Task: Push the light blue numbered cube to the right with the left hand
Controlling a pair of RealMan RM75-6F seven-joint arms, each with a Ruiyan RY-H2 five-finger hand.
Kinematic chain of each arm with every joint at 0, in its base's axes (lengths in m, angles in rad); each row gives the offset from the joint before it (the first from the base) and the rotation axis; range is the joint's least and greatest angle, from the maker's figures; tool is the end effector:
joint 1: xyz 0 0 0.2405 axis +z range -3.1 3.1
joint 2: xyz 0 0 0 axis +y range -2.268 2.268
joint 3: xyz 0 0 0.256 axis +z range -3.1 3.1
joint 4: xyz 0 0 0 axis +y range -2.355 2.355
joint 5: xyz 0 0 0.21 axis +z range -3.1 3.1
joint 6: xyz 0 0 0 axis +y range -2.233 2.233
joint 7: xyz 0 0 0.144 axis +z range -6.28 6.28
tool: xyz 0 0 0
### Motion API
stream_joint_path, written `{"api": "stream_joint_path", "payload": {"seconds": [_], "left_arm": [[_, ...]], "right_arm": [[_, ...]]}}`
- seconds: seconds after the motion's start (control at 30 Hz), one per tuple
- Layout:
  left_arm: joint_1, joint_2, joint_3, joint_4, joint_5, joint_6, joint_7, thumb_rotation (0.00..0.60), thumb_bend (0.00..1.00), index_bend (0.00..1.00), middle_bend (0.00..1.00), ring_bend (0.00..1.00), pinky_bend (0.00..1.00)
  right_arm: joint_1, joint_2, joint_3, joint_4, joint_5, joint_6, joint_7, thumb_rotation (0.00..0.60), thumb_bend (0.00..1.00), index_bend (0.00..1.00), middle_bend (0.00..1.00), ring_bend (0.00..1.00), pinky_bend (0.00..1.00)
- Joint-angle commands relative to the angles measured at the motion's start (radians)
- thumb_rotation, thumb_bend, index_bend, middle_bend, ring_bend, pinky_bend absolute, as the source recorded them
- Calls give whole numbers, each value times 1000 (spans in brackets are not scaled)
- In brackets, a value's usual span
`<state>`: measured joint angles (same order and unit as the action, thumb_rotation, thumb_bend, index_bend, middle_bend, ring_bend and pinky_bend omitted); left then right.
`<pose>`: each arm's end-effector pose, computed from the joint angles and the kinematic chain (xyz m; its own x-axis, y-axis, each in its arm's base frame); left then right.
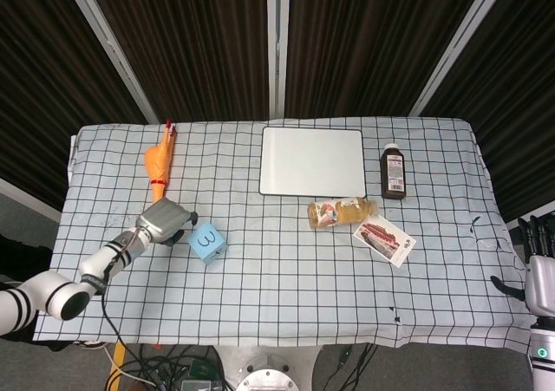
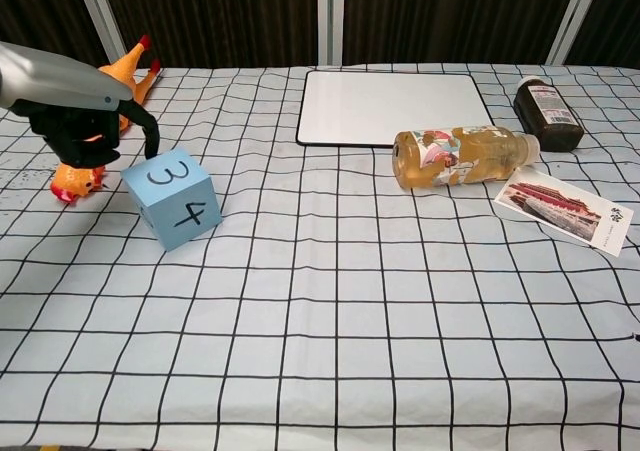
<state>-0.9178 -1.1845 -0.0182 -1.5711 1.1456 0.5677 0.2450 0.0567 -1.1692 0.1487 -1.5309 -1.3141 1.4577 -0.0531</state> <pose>-0.1767 0.3571 0.0432 0.7209 0.4328 0.5413 0.6877 -0.5432 -0.4817 -0.3460 -0.1901 0.1727 0.4452 0.0509 0.8940 -0.8801 0.2090 0.4263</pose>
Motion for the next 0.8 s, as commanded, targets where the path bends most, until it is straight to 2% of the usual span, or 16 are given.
{"api": "stream_joint_path", "payload": {"seconds": [0.03, 0.8], "left_arm": [[-1, -4, 2, -3, 4, 1, -2, 600, 531, 329, 798, 793, 729], [-30, -52, -11, 17, 58, 22, -19, 600, 531, 323, 791, 789, 729]], "right_arm": [[-1, -1, 0, 2, 1, 1, 2, 600, 0, 0, 0, 0, 0], [0, -2, 0, 9, 12, -11, 3, 600, 0, 0, 0, 0, 0]]}}
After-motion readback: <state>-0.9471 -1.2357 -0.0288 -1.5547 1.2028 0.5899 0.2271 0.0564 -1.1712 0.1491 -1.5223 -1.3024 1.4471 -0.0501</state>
